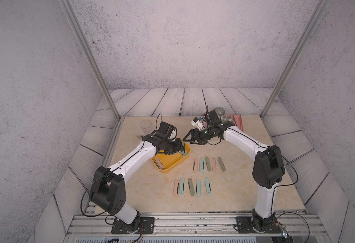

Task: Take the fruit knife out of the storage box
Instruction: Place the fruit knife at the center of the board.

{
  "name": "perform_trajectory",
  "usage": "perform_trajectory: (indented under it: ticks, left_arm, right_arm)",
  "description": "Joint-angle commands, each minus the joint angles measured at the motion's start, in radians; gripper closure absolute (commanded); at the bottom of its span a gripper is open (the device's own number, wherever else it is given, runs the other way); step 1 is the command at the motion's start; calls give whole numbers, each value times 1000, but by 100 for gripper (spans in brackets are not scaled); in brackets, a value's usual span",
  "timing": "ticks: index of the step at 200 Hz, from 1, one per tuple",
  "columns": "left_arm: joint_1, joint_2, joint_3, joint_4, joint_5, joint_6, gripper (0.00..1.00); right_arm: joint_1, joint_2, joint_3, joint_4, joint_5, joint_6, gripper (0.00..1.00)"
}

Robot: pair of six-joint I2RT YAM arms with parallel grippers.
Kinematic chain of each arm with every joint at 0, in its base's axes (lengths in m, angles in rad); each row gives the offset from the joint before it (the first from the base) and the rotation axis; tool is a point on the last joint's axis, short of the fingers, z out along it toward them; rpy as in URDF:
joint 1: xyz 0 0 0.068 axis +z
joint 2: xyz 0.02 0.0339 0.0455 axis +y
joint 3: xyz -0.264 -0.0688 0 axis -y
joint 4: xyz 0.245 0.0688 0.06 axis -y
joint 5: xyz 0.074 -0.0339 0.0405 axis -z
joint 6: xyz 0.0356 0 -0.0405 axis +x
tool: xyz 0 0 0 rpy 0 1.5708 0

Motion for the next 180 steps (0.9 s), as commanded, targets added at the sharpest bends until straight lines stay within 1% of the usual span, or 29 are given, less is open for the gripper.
perform_trajectory:
  ticks: [1,64,103,119,133,160,180]
  left_arm:
    - [-9,-35,-24,37,47,-30,75]
    - [-26,-48,-38,79,74,-61,75]
    - [-27,-49,-39,100,73,-69,75]
    - [-27,-48,-38,104,73,-71,75]
    - [-27,-45,-38,109,73,-73,75]
    - [-27,-45,-35,114,74,-73,75]
    - [-27,-43,-36,114,75,-73,73]
  right_arm:
    - [4,15,8,45,-31,22,32]
    - [21,20,-8,79,-62,36,45]
    - [26,4,-45,82,-70,33,46]
    - [27,-4,-61,85,-71,35,49]
    - [27,-6,-67,91,-71,37,53]
    - [27,-6,-64,92,-67,40,69]
    - [27,-5,-60,93,-63,40,79]
